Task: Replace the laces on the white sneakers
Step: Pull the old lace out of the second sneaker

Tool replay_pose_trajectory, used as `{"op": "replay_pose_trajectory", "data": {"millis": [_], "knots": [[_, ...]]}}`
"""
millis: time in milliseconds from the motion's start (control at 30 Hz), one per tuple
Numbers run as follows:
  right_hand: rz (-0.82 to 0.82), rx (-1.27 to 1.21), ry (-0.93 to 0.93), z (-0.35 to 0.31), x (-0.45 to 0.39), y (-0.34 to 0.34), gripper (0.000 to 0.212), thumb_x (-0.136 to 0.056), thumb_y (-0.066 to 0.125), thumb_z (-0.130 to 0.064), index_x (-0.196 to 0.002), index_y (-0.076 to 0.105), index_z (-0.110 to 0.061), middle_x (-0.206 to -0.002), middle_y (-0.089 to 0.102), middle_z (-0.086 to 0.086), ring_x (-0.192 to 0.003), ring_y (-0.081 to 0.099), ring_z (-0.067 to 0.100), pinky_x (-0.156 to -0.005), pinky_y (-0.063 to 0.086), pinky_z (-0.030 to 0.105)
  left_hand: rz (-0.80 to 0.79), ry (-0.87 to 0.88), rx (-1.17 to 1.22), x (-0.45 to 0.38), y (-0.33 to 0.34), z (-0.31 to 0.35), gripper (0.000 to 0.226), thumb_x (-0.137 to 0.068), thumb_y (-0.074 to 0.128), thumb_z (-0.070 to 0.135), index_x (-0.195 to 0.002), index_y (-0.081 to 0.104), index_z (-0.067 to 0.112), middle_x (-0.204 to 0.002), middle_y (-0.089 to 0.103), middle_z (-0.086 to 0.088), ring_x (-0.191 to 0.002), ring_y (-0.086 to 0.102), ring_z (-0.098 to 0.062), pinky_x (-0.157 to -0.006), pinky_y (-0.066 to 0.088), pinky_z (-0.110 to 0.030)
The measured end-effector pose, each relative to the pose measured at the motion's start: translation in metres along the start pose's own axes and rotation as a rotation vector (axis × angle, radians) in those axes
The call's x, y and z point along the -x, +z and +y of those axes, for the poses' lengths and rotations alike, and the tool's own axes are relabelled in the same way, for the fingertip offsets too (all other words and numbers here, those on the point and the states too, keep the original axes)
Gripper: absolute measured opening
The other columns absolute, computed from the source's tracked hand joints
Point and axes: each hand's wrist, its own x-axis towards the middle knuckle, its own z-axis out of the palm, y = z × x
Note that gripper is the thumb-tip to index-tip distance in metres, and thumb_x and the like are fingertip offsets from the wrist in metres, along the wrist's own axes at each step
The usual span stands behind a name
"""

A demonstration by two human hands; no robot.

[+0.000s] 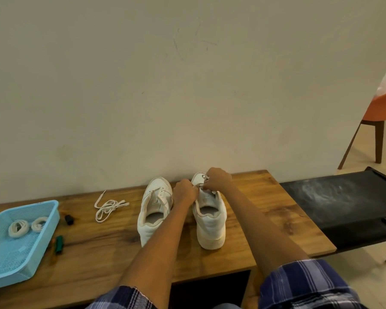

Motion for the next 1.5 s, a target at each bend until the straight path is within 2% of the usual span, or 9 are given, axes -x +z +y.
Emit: {"op": "replay_pose_trajectory", "data": {"millis": [333,533,667,800,900,967,1100,1267,1500], "knots": [[0.087,0.256,0.001,-0.011,0.003,-0.006,0.028,-0.083,0.068,-0.021,-0.107,0.058,-0.011,-0.106,0.064,0.003,-0.1,0.062,0.021,-0.073,0.041,0.025,0.024,-0.006,-0.011,-0.002,0.004,0.0,0.03,-0.089,0.054,0.029,-0.1,0.069,0.005,-0.1,0.069,-0.014,-0.094,0.064,-0.031,-0.079,0.051,-0.037],[0.194,0.245,-0.046,-0.019,0.0,0.007,0.019,-0.092,0.047,-0.001,-0.104,0.06,-0.006,-0.106,0.064,0.007,-0.099,0.061,0.023,-0.075,0.042,0.027,0.027,-0.003,0.018,-0.001,0.004,0.001,0.033,-0.091,0.054,0.033,-0.101,0.069,0.005,-0.1,0.069,-0.012,-0.093,0.064,-0.03,-0.077,0.05,-0.036],[0.242,-0.513,0.148,-0.002,-0.01,0.012,0.026,-0.095,0.045,-0.014,-0.072,0.053,-0.007,-0.079,0.053,0.01,-0.074,0.049,0.021,-0.066,0.041,0.033,0.015,-0.013,0.009,-0.002,0.002,0.0,0.03,-0.089,0.055,0.029,-0.1,0.068,0.005,-0.101,0.069,-0.013,-0.094,0.064,-0.031,-0.076,0.05,-0.035],[0.355,-1.624,0.508,0.009,-0.005,-0.012,0.033,-0.103,0.032,-0.021,-0.086,0.053,-0.002,-0.072,0.056,0.007,-0.054,0.047,0.014,-0.037,0.033,0.019,0.017,-0.018,0.0,0.0,0.002,0.0,0.031,-0.088,0.055,0.03,-0.1,0.068,0.004,-0.1,0.069,-0.014,-0.094,0.064,-0.032,-0.074,0.048,-0.034],[0.482,-1.87,0.547,0.012,-0.002,-0.049,0.029,-0.1,0.032,-0.015,-0.073,0.043,-0.012,-0.066,0.045,0.001,-0.05,0.037,0.01,-0.033,0.024,0.016,0.01,-0.02,-0.011,0.0,0.003,0.002,0.031,-0.088,0.054,0.029,-0.096,0.068,0.002,-0.097,0.069,-0.014,-0.091,0.064,-0.031,-0.073,0.05,-0.035],[0.45,-1.774,0.467,0.01,0.0,-0.063,0.024,-0.096,0.039,-0.016,-0.072,0.043,-0.015,-0.062,0.04,-0.002,-0.048,0.031,0.009,-0.037,0.023,0.018,0.008,-0.021,-0.016,0.001,0.002,0.003,0.031,-0.089,0.054,0.029,-0.097,0.068,0.003,-0.098,0.069,-0.014,-0.092,0.064,-0.03,-0.072,0.049,-0.034],[0.249,-0.986,0.107,0.002,0.0,-0.053,0.031,-0.087,0.064,-0.034,-0.071,0.055,-0.009,-0.057,0.042,0.0,-0.049,0.037,0.012,-0.044,0.03,0.019,0.014,-0.014,-0.024,0.002,0.001,0.003,0.031,-0.09,0.052,0.028,-0.098,0.068,0.001,-0.097,0.069,-0.016,-0.092,0.064,-0.031,-0.076,0.049,-0.036],[0.001,0.071,0.035,-0.006,0.003,-0.007,0.031,-0.084,0.067,-0.028,-0.104,0.057,-0.007,-0.096,0.061,0.004,-0.089,0.059,0.021,-0.071,0.043,0.027,0.008,0.0,-0.016,0.003,0.001,0.002,0.035,-0.092,0.052,0.032,-0.096,0.068,0.001,-0.094,0.07,-0.016,-0.087,0.066,-0.031,-0.075,0.052,-0.037],[0.124,-0.127,0.079,-0.009,-0.001,0.018,0.017,-0.089,0.056,-0.023,-0.098,0.06,-0.009,-0.096,0.062,0.004,-0.092,0.06,0.023,-0.068,0.04,0.025,0.021,-0.005,-0.04,0.002,0.002,0.003,0.029,-0.093,0.051,0.027,-0.104,0.066,0.005,-0.102,0.069,-0.013,-0.093,0.064,-0.03,-0.077,0.052,-0.036]]}}
